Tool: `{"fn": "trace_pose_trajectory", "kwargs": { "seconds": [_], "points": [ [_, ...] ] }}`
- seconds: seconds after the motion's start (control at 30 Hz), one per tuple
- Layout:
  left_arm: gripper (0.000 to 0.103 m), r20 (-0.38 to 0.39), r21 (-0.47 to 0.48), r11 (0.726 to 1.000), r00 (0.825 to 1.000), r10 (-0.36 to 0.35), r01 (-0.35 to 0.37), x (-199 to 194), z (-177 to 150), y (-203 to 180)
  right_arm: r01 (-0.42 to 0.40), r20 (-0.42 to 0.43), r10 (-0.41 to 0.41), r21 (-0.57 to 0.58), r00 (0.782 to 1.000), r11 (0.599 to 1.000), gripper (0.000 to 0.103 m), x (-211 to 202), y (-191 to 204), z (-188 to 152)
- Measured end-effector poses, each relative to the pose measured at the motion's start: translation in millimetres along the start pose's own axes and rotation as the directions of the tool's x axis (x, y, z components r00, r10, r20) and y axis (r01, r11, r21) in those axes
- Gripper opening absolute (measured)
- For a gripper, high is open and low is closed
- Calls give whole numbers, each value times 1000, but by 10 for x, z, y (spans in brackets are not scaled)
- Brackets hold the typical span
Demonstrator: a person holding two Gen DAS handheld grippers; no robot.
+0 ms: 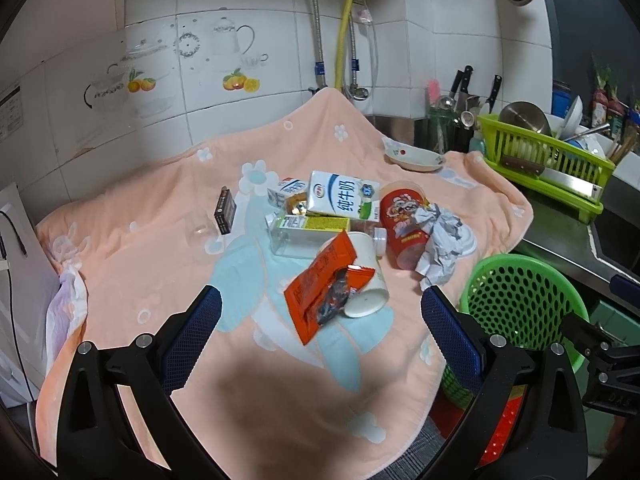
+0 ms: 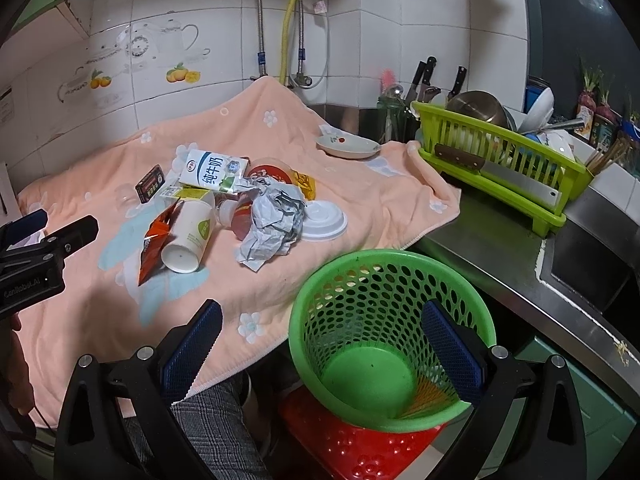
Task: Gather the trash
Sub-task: 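Grasp the orange snack bag with the left tool while the right tool grasps the crumpled tissue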
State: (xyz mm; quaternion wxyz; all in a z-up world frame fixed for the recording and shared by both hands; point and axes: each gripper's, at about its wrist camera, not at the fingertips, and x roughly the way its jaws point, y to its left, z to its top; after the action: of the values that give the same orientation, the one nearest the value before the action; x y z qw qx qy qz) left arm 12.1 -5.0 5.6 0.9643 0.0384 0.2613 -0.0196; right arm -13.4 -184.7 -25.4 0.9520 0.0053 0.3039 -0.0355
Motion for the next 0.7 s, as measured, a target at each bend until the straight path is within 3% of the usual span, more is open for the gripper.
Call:
{"fn": "trace_pose_trajectory", "kwargs": {
  "seconds": [0.4, 0.7],
  "points": [
    [98, -4, -29, 998, 998, 56, -56, 114, 65, 396, -94, -31, 93, -32, 995, 995, 96, 276, 107, 196],
    [98, -45, -57, 998, 998, 32, -35, 320, 12, 606, -138, -56, 136, -33, 989, 990, 95, 669, 108, 406]
  ]
}}
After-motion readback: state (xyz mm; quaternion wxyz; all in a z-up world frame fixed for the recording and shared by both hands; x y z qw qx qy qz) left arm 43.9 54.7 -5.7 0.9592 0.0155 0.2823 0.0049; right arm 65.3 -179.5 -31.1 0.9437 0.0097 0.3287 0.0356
